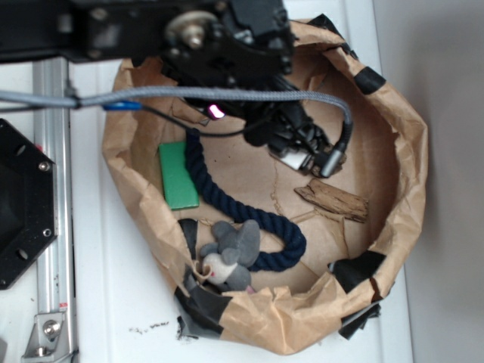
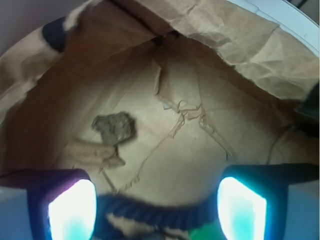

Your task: Grab the rock.

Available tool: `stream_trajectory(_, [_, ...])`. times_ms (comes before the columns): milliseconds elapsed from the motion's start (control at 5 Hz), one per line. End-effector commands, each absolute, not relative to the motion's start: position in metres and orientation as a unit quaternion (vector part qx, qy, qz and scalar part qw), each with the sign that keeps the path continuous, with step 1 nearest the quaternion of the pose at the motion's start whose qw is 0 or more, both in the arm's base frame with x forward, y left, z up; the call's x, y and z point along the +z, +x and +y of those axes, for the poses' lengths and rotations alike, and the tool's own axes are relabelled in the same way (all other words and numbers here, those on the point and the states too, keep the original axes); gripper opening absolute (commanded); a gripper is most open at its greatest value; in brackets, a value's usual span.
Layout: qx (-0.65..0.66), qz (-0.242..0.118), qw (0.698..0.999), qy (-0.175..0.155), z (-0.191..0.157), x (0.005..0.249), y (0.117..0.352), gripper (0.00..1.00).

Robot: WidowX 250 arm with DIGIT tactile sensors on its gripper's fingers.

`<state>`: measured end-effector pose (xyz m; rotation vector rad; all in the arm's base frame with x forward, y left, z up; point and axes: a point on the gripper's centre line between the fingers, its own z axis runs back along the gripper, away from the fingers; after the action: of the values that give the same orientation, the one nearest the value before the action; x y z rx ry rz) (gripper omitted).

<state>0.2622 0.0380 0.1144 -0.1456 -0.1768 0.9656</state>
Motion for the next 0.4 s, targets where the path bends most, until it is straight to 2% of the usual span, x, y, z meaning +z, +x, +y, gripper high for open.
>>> stream_trajectory(0, [0.481,-0.123,0.865,-0.066,0.053,0.082,0.302,1.00])
stream_trajectory(200, [0.479,-0.128,0.866,-0.069,0.059,0.070,0.321,1.00])
